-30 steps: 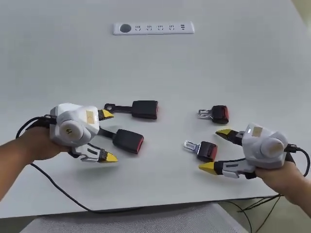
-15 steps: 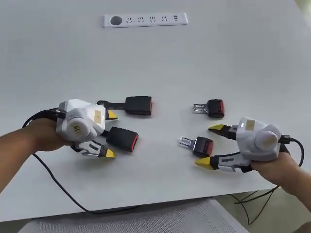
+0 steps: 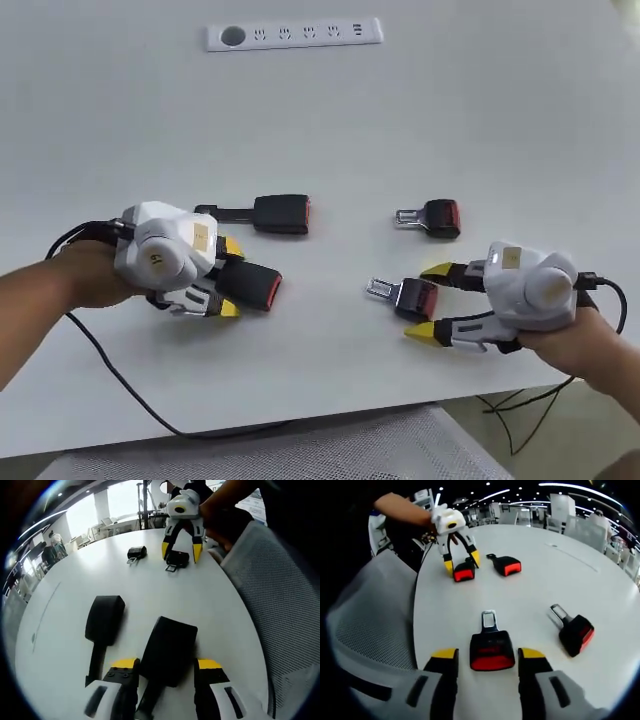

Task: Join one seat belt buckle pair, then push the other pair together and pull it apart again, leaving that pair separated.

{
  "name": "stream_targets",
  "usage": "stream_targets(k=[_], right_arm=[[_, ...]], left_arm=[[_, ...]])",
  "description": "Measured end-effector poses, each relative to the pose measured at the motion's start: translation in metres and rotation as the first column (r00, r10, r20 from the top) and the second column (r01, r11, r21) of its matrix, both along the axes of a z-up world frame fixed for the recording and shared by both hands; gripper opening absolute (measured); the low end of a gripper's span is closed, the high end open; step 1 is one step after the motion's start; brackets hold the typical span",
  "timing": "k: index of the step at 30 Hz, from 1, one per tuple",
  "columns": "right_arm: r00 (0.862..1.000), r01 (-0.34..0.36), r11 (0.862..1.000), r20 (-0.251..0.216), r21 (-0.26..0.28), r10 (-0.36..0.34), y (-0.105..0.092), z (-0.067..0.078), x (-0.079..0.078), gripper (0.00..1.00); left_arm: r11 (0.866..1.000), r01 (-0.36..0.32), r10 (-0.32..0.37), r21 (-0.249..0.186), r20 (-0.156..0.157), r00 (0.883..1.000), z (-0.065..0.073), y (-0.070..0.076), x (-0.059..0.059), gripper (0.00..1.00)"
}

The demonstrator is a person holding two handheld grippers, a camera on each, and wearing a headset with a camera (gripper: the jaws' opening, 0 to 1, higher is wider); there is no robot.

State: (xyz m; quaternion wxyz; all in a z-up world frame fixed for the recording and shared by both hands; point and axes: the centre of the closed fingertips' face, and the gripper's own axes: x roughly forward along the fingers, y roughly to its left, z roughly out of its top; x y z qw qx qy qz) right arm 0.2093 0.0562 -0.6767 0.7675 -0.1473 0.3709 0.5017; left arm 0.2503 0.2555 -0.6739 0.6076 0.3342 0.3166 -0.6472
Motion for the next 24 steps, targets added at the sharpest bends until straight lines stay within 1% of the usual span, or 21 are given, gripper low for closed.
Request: stream_targets(k=[4, 6, 7, 8, 10, 11, 14, 17, 21, 24], right_arm=[[1.000, -0.024, 1.000, -0.001, -0.017, 0.024, -0.0010, -0.0006, 0.0023, 0.40], [0.999, -0.035, 0.999, -0.004, -0.024, 0.035, -0.0021, -0.0006, 0.0040, 0.37], [0.999, -0.046, 0.998, -0.002, -0.032, 0.046, -0.0031, -0.0007, 0.0041, 0.36], [0.998, -0.069, 0.997, 0.001, -0.036, 0.070, -0.0028, -0.0005, 0.0031, 0.36], [0.993, -0.118, 0.991, 0.020, -0.061, 0.120, -0.0040, -0.0007, 0.0036, 0.36], [0.992, -0.127, 0.990, 0.015, -0.059, 0.128, -0.0034, -0.0006, 0.0033, 0.36], [0.983, -0.185, 0.981, 0.006, -0.056, 0.185, -0.0042, 0.0008, 0.0011, 0.35], [0.975, -0.221, 0.974, -0.008, -0.058, 0.221, -0.0042, 0.0012, 0.0009, 0.35], [0.971, -0.239, 0.969, -0.027, -0.054, 0.238, -0.0037, 0.0036, 0.0002, 0.35], [0.970, -0.242, 0.969, -0.031, -0.050, 0.241, -0.0042, 0.0032, 0.0027, 0.35]], left_arm=[[1.000, -0.026, 0.026, 0.001, 0.010, 1.000, 0.0013, -0.0013, 0.0008, 0.44], [0.998, -0.059, 0.059, 0.003, 0.011, 0.998, 0.0016, -0.0012, 0.0022, 0.40], [0.997, -0.073, 0.073, 0.000, 0.011, 0.997, 0.0017, -0.0014, 0.0034, 0.39], [0.996, -0.092, 0.092, 0.005, 0.005, 0.996, 0.0013, 0.0001, 0.0038, 0.39], [0.994, -0.109, 0.109, 0.006, 0.009, 0.994, 0.0009, 0.0011, 0.0051, 0.38], [0.993, -0.119, 0.119, 0.007, 0.009, 0.993, 0.0007, 0.0017, 0.0055, 0.38], [0.988, -0.153, 0.153, 0.004, 0.011, 0.988, 0.0015, 0.0024, 0.0046, 0.37], [0.983, -0.182, 0.182, 0.011, 0.012, 0.983, 0.0016, 0.0039, 0.0046, 0.36], [0.976, -0.216, 0.216, -0.002, 0.013, 0.976, 0.0003, 0.0060, 0.0051, 0.36], [0.974, -0.225, 0.225, 0.004, 0.016, 0.974, 0.0000, 0.0056, 0.0042, 0.35]])
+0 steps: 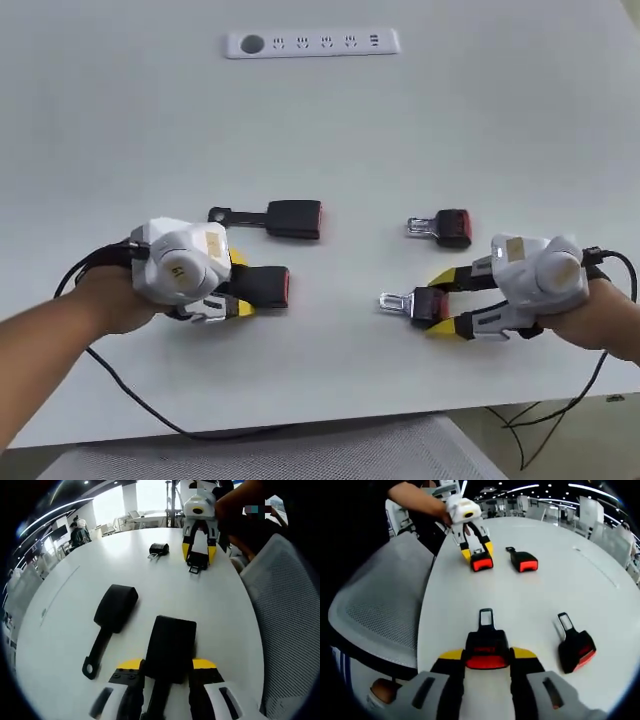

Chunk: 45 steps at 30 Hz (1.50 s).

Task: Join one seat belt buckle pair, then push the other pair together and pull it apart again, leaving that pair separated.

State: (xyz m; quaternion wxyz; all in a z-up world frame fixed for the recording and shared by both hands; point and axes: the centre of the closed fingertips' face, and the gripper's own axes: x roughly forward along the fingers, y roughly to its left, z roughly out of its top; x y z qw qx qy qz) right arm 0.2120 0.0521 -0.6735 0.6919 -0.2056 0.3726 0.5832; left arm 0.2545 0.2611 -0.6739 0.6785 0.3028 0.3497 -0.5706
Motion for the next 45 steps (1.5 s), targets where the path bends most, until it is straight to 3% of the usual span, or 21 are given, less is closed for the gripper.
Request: stream_targets(k=[10, 28, 45], right_arm=[[1.000, -0.004, 1.000, 0.007, 0.029, 0.004, 0.013, -0.001, 0.006, 0.34], [0.997, -0.070, 0.995, 0.031, 0.076, 0.068, 0.064, -0.001, 0.009, 0.34], [0.995, -0.100, 0.983, 0.028, 0.151, 0.097, 0.110, 0.000, 0.025, 0.34]], left_arm=[[0.999, 0.032, -0.032, 0.012, 0.004, 0.999, -0.001, -0.001, -0.004, 0.35], [0.998, 0.060, -0.060, 0.018, -0.004, 0.998, -0.003, -0.001, -0.004, 0.35], [0.998, 0.061, -0.061, 0.015, -0.005, 0.998, -0.003, -0.001, -0.002, 0.35]])
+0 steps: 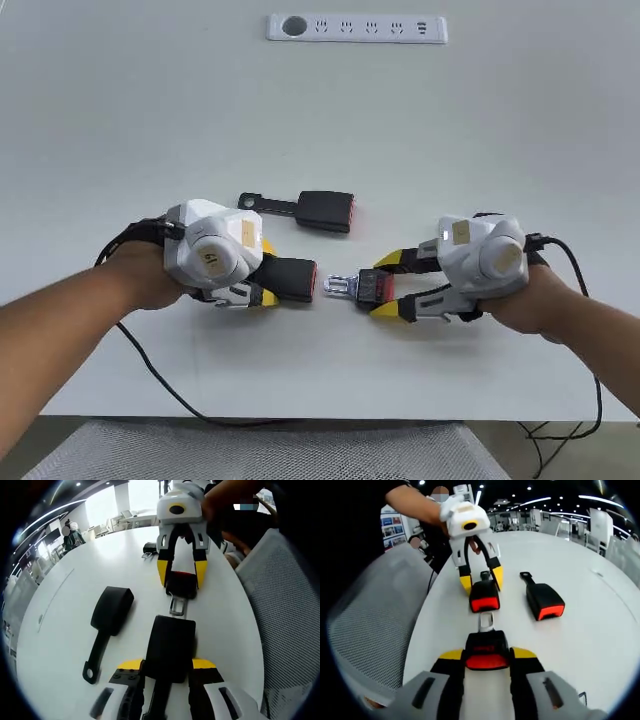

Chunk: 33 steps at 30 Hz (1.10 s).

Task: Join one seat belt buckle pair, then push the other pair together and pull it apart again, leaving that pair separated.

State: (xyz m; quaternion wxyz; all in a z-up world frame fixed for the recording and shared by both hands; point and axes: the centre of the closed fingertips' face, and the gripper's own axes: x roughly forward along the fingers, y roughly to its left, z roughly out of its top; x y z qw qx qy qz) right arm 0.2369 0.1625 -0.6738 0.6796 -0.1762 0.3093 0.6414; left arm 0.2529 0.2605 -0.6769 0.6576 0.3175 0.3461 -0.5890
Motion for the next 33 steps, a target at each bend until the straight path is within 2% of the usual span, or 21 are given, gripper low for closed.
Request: stream_targets(k=[5, 10, 15, 18, 24, 27, 30, 33], right_arm=[[1.000, 0.006, 1.000, -0.002, 0.005, -0.006, 0.009, -0.001, 0.005, 0.34], [1.000, 0.015, 1.000, -0.011, 0.010, -0.015, 0.008, -0.001, 0.005, 0.34], [0.999, 0.043, 0.999, -0.029, 0.033, -0.042, 0.025, 0.000, 0.006, 0.34], [0.999, 0.034, 0.999, -0.019, 0.025, -0.033, 0.021, -0.001, 0.006, 0.34], [0.999, 0.035, 0.999, -0.024, 0.014, -0.035, 0.023, 0.000, 0.007, 0.34], [0.999, 0.036, 0.999, -0.032, 0.009, -0.036, 0.024, 0.000, 0.008, 0.34], [0.999, 0.036, 0.999, -0.027, 0.006, -0.036, 0.027, 0.000, 0.008, 0.34], [0.999, 0.042, 0.999, -0.024, -0.001, -0.042, 0.032, 0.000, 0.008, 0.33]], left_arm=[[1.000, -0.004, 0.004, -0.001, 0.000, 1.000, 0.001, 0.000, 0.000, 0.35], [1.000, -0.014, 0.014, -0.005, 0.000, 1.000, 0.001, 0.001, 0.000, 0.35], [1.000, -0.025, 0.025, -0.004, 0.002, 1.000, 0.001, 0.000, 0.000, 0.35], [1.000, -0.023, 0.023, -0.004, 0.002, 1.000, 0.001, 0.001, 0.000, 0.35], [1.000, 0.011, -0.011, -0.012, 0.016, 1.000, 0.001, 0.000, -0.002, 0.34], [0.998, 0.066, -0.066, 0.015, 0.024, 0.998, 0.001, -0.002, -0.002, 0.34], [0.995, 0.095, -0.095, 0.014, 0.035, 0.995, 0.001, -0.003, -0.003, 0.33], [0.996, 0.088, -0.088, 0.007, 0.033, 0.996, 0.001, -0.002, -0.002, 0.33]])
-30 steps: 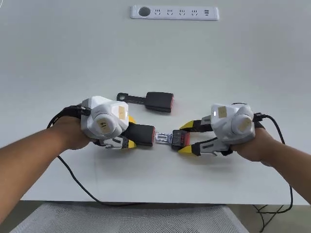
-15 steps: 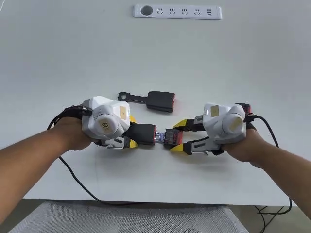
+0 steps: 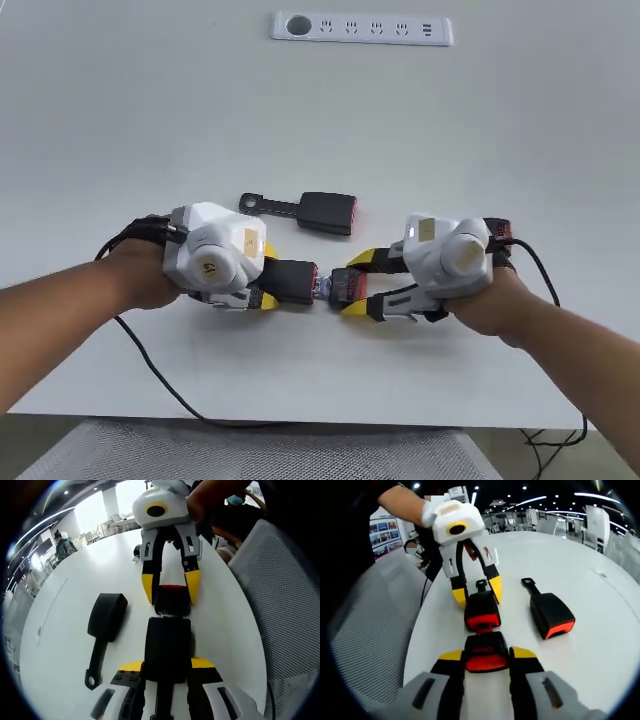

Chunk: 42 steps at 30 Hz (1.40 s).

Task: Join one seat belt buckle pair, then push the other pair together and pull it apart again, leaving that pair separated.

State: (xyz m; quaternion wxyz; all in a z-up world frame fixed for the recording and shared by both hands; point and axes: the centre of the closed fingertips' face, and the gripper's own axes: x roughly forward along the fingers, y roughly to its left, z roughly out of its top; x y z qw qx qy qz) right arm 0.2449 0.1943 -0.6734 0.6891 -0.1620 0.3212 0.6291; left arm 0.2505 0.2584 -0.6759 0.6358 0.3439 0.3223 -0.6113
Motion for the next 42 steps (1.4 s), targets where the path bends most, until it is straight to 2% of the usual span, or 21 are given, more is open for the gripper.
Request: stream_targets(k=[4, 6, 8, 22, 25, 34, 42], right_arm=[[1.000, 0.015, 1.000, 0.003, -0.002, -0.015, 0.0089, -0.0009, -0.0005, 0.33], [1.000, 0.021, 1.000, 0.005, -0.010, -0.020, 0.0084, -0.0009, -0.0005, 0.33], [1.000, 0.024, 1.000, 0.006, -0.011, -0.024, 0.0088, -0.0020, -0.0006, 0.33], [0.998, 0.047, 0.999, 0.037, -0.028, -0.046, 0.0081, -0.0018, 0.0003, 0.34], [0.998, 0.040, 0.999, 0.057, -0.025, -0.038, 0.0071, -0.0011, -0.0006, 0.34], [0.994, 0.067, 0.998, 0.085, 0.010, -0.067, 0.0041, 0.0014, 0.0001, 0.33], [0.994, 0.075, 0.997, 0.083, 0.034, -0.077, 0.0032, 0.0030, 0.0008, 0.33]], left_arm=[[1.000, 0.012, -0.012, 0.012, 0.001, 1.000, 0.0000, -0.0005, 0.0003, 0.33], [1.000, 0.011, -0.011, 0.011, -0.006, 1.000, -0.0005, 0.0021, -0.0008, 0.33], [1.000, 0.012, -0.012, 0.001, -0.002, 1.000, -0.0002, 0.0009, -0.0005, 0.33], [1.000, 0.019, -0.019, 0.001, -0.003, 1.000, 0.0004, -0.0009, -0.0002, 0.33], [1.000, 0.013, -0.013, -0.026, -0.007, 1.000, 0.0008, 0.0008, 0.0010, 0.33], [0.998, 0.031, -0.032, -0.063, -0.016, 0.999, 0.0031, 0.0011, 0.0003, 0.32], [0.995, 0.031, -0.033, -0.090, -0.027, 0.999, 0.0044, 0.0012, -0.0004, 0.32]])
